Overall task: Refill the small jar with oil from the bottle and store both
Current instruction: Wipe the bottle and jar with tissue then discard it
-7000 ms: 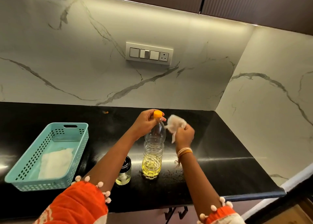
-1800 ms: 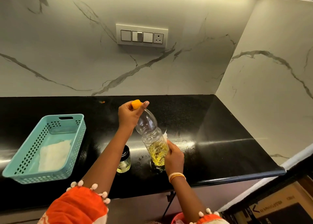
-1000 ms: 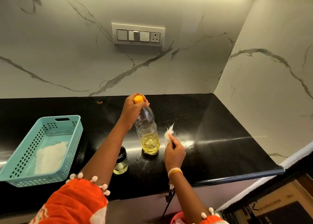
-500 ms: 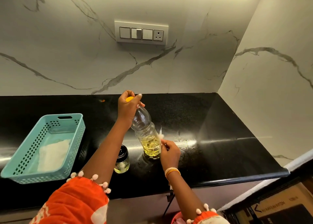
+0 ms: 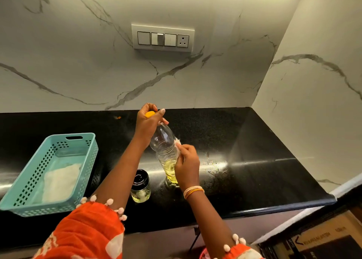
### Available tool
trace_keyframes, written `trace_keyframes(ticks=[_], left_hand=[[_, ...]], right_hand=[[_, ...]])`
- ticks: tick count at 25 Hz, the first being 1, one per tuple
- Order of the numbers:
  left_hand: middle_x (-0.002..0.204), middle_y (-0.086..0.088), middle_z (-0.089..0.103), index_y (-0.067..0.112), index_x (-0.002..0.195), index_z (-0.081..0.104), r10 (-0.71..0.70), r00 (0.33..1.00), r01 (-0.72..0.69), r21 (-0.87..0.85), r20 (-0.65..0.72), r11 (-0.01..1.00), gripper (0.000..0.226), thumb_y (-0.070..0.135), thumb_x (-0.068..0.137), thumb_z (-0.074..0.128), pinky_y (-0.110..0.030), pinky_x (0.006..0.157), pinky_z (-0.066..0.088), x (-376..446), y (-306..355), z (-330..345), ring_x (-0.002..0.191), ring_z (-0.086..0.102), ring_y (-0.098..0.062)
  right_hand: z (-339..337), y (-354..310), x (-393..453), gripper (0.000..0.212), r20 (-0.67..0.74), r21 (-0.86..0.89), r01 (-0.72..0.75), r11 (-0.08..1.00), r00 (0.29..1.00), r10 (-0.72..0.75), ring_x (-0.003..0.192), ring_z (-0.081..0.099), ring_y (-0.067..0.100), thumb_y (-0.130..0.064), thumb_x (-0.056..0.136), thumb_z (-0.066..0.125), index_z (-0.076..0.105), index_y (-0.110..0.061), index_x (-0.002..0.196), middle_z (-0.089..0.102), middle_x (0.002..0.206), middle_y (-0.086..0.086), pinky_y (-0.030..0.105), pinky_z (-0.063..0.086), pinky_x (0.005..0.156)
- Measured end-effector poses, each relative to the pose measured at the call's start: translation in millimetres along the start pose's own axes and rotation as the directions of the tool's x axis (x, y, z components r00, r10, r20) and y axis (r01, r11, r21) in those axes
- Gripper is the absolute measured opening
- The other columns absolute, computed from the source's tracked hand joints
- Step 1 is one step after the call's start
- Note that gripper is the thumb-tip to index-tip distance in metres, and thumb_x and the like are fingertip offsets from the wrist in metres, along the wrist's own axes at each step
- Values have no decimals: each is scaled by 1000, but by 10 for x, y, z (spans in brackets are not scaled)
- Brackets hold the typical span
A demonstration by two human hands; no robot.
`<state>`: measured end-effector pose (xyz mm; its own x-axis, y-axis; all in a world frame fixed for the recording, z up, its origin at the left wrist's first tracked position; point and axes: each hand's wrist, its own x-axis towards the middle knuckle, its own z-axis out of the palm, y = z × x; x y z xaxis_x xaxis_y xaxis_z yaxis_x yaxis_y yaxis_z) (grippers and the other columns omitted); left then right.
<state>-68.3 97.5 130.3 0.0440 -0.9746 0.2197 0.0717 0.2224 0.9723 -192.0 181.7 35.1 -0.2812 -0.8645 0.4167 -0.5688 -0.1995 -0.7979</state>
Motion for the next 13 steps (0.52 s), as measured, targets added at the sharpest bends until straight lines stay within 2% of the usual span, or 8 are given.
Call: trace_keyframes(ticks=[4,6,8,10,13], left_hand=[[51,1,58,16,74,42,-38,999,37,-63,-20,997,27,1,91,57,-39,72,58,2,-38,-138,57,66,-21],[59,-3,62,18,75,42,-47,998,45,-70,-37,997,25,13,93,59,-41,74,56,-24,-50,-148,65,66,-26],[69,-6,64,20,80,42,-50,996,46,-52,-68,998,25,33,91,60,-37,73,55,-82,-64,-113,70,66,-21],[73,-5,60,20,83,43,-16,994,13,-31,-106,999,27,41,85,60,-33,71,54,-129,-86,-60,69,63,-15],[67,-2,47,19,78,43,68,990,-64,34,-127,997,28,35,84,65,-42,71,52,-152,-145,-14,62,50,-14]], right_hand=[[50,513,-306,25,24,-102,-225,969,973,228,90,58,19,-5,92,51,69,-8,109,67,98,5,33,51,81],[-10,621,-316,19,74,-111,-351,930,930,360,81,58,21,-6,91,52,71,-3,91,66,88,11,37,51,75],[-65,541,-173,20,34,-45,-424,905,904,425,73,58,24,-8,89,54,69,-4,76,64,78,14,37,49,68],[-106,266,62,17,-50,59,-362,930,930,365,77,58,21,-10,90,55,71,-7,85,63,84,11,31,48,69],[-98,-197,332,16,-2,111,-75,991,997,76,80,54,8,-12,93,56,70,-5,96,57,90,3,12,44,70]])
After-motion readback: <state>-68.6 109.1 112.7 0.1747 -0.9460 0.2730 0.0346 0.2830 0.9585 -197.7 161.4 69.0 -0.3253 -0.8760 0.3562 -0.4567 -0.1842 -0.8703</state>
